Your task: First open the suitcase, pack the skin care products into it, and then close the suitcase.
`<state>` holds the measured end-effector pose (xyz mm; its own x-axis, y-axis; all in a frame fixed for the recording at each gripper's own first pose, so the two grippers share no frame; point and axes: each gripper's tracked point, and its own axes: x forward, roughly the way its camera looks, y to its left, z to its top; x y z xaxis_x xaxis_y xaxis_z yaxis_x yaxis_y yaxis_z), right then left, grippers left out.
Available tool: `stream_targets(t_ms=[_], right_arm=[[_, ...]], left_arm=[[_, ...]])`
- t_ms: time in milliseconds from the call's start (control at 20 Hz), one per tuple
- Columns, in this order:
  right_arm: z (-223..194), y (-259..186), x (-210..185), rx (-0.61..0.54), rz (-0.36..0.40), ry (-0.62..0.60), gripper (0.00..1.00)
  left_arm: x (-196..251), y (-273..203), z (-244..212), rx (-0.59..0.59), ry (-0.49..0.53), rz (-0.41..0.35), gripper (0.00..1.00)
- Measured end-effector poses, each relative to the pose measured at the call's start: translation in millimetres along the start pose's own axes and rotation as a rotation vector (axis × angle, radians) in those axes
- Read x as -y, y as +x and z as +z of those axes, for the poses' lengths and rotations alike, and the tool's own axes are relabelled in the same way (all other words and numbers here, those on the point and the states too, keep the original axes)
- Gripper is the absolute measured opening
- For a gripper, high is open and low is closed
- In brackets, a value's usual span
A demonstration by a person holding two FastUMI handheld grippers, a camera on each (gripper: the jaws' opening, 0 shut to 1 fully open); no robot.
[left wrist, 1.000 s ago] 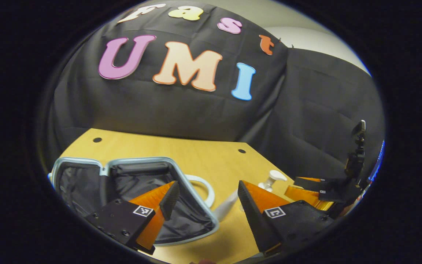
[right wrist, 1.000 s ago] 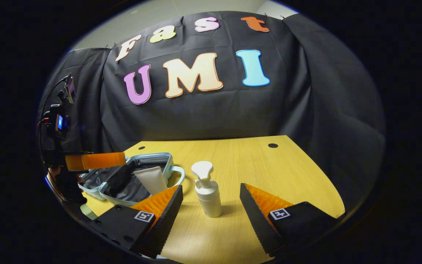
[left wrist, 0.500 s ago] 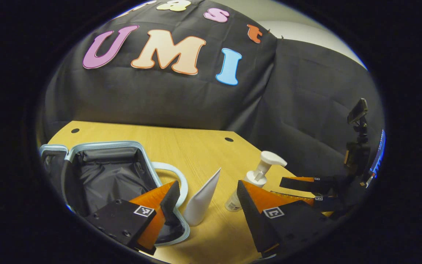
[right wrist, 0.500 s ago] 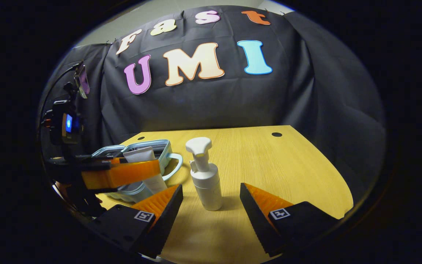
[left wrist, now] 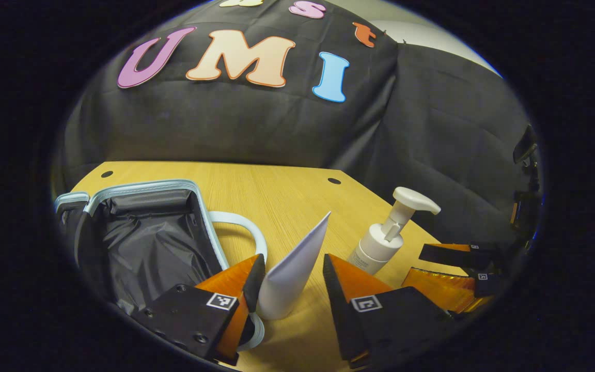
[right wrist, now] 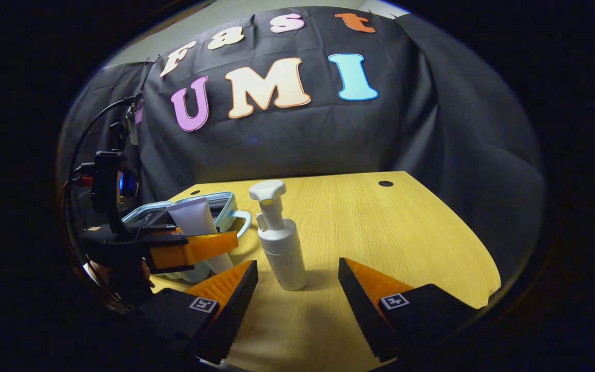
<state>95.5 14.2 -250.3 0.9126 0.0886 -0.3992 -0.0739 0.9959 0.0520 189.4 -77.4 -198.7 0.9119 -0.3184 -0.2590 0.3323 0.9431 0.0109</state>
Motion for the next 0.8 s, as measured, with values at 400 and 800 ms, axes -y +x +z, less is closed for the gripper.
stream_targets(t_ms=[400, 800], right_arm=[[-8.5, 13.8, -6.8, -0.019, 0.018, -0.010, 0.98], [-19.7, 51.4, -21.7, -0.054, 0.046, -0.040, 0.99]], left_arm=[[1.9, 5.8, -0.2, 0.011, 0.027, -0.001, 0.27], [0.7, -33.9, 34.0, -0.002, -0.022, -0.020, 0.25]])
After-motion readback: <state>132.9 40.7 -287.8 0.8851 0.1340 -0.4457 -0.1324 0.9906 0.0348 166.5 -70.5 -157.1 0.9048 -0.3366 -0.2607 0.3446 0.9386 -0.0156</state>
